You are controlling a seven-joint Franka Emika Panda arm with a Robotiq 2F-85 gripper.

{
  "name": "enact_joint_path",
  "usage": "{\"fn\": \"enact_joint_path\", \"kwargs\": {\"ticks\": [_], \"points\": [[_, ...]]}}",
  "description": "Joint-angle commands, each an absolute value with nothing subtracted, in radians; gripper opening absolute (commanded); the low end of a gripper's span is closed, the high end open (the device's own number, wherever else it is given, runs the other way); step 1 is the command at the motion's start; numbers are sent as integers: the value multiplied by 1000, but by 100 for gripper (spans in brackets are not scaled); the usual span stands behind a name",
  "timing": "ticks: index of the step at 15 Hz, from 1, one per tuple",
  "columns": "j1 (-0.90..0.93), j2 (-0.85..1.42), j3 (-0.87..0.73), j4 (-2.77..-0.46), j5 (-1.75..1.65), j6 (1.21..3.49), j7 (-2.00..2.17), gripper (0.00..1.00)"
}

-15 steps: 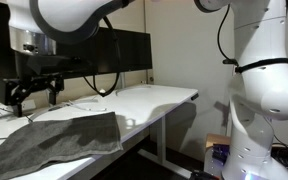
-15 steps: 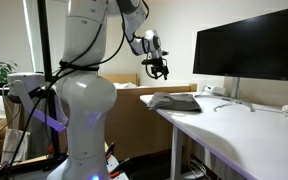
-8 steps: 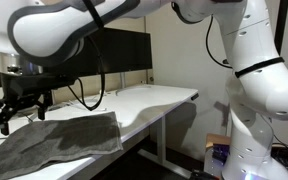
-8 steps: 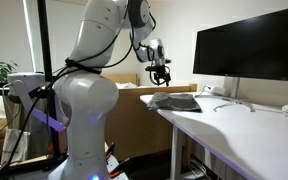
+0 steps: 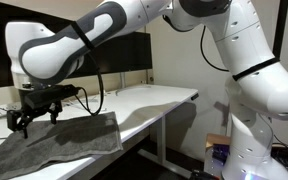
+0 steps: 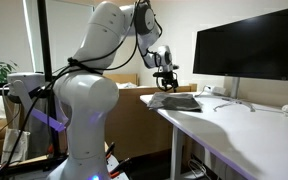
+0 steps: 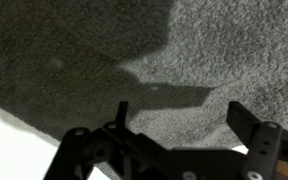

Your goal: Wipe the desk with the cloth

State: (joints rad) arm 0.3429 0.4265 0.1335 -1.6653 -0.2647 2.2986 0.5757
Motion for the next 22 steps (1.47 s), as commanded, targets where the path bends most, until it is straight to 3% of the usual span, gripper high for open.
{"fn": "enact_joint_path", "kwargs": {"ticks": [1,12,13,14,22], "points": [[344,427,108,-1690,-244,2307,543,100],[323,498,109,-1707,-141,2281,476,100],[325,498,113,-1705,-118,2259,464,75],[329,497,112,-1705,-107,2247,457,74],[377,476,96,-1715,-142,2265,511,21]]}}
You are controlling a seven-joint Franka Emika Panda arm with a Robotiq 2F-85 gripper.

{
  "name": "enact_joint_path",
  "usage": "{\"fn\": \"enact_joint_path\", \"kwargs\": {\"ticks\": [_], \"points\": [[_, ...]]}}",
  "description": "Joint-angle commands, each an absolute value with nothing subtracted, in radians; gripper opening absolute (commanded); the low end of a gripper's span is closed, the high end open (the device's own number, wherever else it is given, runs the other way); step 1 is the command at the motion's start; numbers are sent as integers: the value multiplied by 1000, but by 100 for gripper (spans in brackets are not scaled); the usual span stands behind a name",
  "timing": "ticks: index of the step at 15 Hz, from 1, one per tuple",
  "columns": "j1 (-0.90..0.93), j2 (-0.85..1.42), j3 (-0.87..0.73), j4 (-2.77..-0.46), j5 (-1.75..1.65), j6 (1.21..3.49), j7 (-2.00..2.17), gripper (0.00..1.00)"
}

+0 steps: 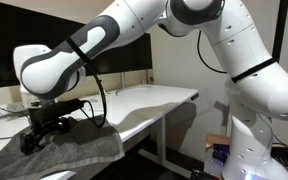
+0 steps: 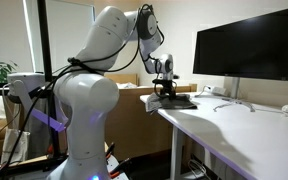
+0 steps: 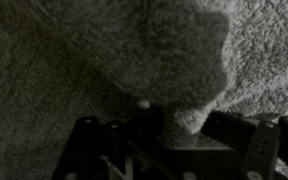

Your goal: Wipe the desk with the cloth

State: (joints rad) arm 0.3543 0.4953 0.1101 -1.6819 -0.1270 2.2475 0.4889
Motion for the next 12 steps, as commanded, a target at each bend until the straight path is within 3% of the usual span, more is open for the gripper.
{"fn": "enact_joint_path", "kwargs": {"ticks": [1,5,12], "points": [[387,472,91,-1714,-152,2274,524,15],[438,465,66,-1709,-208,2339,605,6],[517,513,32,-1674,-351,2319,753,8]]}}
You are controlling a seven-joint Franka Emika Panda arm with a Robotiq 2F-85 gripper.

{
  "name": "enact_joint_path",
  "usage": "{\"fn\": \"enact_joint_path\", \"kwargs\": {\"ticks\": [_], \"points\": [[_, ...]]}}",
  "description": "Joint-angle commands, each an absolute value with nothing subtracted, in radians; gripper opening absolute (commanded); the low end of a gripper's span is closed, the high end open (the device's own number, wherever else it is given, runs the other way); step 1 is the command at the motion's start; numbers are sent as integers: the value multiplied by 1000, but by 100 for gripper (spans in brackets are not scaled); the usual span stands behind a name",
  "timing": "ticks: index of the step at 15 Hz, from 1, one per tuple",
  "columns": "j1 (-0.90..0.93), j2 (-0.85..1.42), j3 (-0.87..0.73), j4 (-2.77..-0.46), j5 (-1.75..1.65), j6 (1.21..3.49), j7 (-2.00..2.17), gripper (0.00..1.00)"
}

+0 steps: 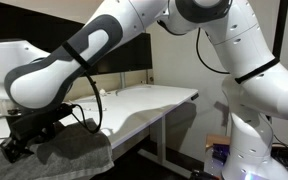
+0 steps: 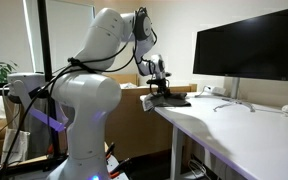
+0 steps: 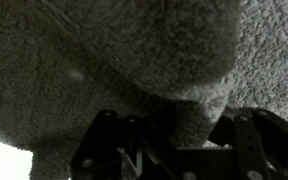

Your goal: Wipe the desk with the cloth

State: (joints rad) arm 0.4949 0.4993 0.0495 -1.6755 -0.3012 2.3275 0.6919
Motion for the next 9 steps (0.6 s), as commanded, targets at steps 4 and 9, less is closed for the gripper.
{"fn": "enact_joint_path", "kwargs": {"ticks": [4,9], "points": [[525,513,21,-1694,-385,2327,815,9],[489,447,36,-1758,-370,2353,769,9]]}}
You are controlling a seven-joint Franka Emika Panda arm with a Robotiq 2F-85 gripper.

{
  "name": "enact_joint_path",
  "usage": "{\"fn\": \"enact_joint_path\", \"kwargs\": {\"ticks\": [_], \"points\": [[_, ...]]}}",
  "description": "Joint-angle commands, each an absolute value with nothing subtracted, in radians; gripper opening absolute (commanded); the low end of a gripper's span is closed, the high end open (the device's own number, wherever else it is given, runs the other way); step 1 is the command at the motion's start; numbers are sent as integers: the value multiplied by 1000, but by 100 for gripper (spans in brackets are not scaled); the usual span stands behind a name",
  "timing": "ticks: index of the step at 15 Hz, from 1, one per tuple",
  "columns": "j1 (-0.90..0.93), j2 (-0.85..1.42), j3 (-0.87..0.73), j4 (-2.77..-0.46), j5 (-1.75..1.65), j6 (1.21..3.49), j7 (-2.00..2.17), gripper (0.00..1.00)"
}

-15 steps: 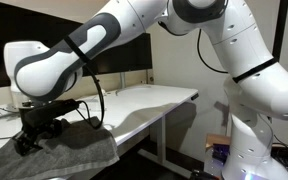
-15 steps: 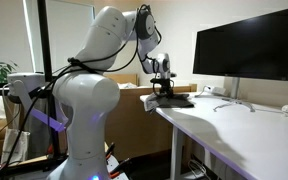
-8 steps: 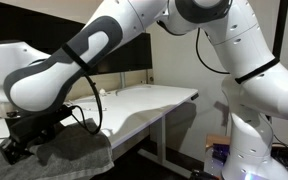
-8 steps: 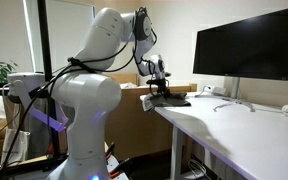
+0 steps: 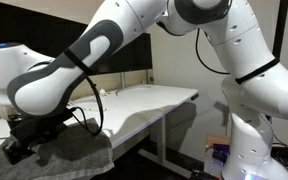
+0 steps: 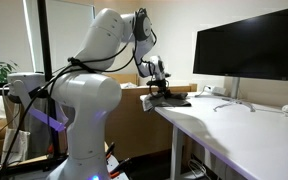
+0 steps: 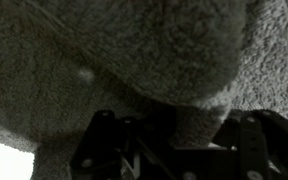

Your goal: Wipe the desk with the cloth

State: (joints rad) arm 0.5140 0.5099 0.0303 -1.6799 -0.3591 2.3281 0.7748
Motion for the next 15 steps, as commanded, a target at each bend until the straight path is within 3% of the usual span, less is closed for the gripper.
{"fn": "enact_joint_path", "kwargs": {"ticks": [1,15], "points": [[479,429,37,-1776,-366,2356,758,9],[248,303,24,-1983,-311,2350,571,8]]}}
